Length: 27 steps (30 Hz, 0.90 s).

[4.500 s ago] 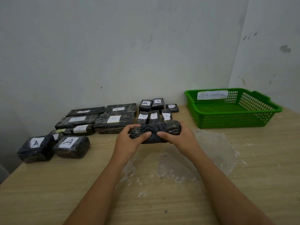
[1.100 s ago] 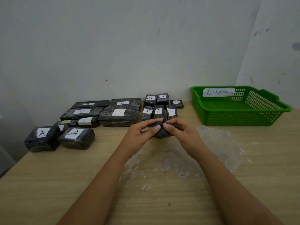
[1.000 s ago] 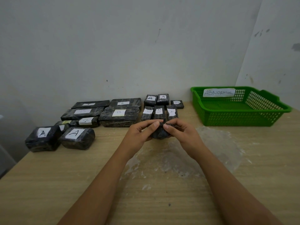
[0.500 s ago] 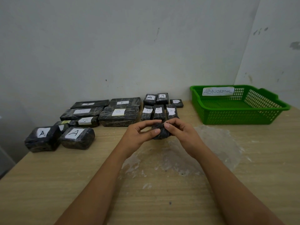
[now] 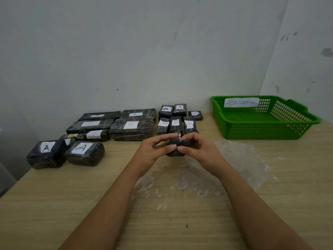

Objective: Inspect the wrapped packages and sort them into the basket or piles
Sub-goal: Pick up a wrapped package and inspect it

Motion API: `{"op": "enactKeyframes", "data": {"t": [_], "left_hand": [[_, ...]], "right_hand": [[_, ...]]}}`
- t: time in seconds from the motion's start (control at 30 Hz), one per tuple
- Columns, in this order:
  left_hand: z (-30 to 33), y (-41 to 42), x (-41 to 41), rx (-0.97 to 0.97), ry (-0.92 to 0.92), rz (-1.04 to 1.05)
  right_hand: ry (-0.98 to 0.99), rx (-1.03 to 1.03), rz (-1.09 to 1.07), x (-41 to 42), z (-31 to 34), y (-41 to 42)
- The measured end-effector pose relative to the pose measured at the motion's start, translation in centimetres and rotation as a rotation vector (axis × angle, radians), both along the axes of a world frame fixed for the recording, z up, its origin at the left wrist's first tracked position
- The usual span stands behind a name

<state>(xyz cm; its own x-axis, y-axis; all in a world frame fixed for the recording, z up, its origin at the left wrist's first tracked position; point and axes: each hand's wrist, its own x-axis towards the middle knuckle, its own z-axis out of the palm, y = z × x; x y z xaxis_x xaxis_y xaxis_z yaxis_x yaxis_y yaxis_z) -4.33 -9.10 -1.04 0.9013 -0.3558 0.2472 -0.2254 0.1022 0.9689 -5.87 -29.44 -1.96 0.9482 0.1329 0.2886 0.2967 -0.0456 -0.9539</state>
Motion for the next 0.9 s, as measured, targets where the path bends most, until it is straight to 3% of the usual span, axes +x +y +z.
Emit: {"op": "enactKeyframes", "data": {"t": [0.23,0.4,0.5,0.67,0.9], "left_hand": [[1.3,-0.2,-0.2,-0.035,0.087,0.105],[1.3,-0.1,0.2,-0.020,0.397,0.245],[1.2,0.2,0.4,-0.055,0.470,0.249],[1.3,0.1,0.7,-0.131,0.418,0.265],[1.2,-0.5,0.0,-0.035,0.174,0.104]], "right_hand": [[-0.077,-0.051,0.026,-0.5,0.5,0.2],[-0.182,-0.269,0.039,-1.1,0.8,1.0],[-0.220,-0.347,0.041,-1.6,1.0,1.2],[-0.246,-0.313,0.050,-2.1,1.5,1.4],[-0.111,-0.059,-0.308,-1.0,1.3,1.3]]}}
